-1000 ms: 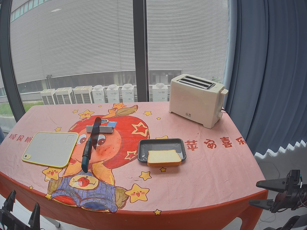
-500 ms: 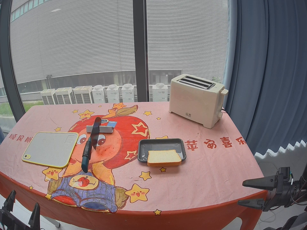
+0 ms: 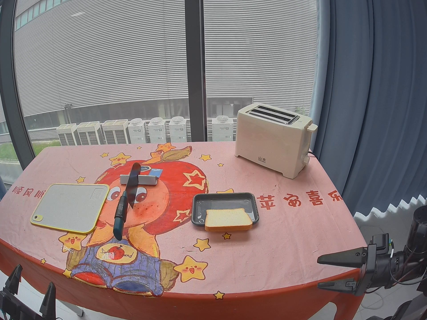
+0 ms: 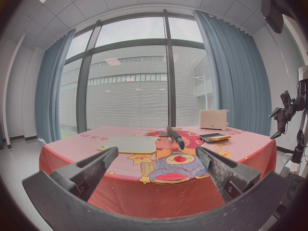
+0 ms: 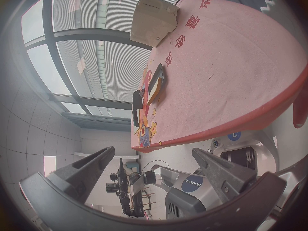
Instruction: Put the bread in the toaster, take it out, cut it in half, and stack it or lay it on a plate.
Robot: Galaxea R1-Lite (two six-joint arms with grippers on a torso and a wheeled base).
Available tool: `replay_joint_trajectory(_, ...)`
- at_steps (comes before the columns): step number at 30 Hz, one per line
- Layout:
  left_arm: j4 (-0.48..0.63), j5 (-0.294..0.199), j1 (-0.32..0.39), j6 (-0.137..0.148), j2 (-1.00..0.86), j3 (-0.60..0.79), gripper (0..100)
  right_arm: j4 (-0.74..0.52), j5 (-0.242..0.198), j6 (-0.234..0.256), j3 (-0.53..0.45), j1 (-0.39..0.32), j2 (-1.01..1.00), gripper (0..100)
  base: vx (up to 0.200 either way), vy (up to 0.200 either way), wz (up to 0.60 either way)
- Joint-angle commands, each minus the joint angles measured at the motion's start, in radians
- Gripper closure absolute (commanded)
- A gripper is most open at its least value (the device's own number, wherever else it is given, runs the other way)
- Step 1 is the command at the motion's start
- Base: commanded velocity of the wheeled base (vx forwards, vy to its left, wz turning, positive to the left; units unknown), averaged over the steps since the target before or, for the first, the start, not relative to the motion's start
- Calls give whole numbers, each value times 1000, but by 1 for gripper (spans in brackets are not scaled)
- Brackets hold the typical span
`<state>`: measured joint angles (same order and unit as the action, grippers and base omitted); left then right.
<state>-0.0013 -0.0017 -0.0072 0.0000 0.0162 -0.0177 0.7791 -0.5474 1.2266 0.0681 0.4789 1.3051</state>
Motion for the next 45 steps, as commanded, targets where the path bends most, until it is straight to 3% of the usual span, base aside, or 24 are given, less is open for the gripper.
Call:
replay_joint_trajectory(1,-2,0,0,0,-16,18,0,0,4,-1,35,9,77,0,0,0,0)
replay_joint_trajectory(7,-5,0,0,0,-16,18,0,9,4,-2,48,35,132,0,0,0,0)
replay_joint_trajectory(33,-14,2,0,0,-16,18,0,387,4,5,70,36,442,0,0,0,0)
replay_joint_trajectory(36,-14,3,0,0,-16,18,0,414,4,21,82,38,473,0,0,0,0)
replay_joint_trajectory(40,-14,2,0,0,-16,18,0,462,6,76,124,38,516,0,0,0,0)
replay_joint_trajectory(45,-14,2,0,0,-16,18,0,525,4,97,148,41,554,0,0,0,0)
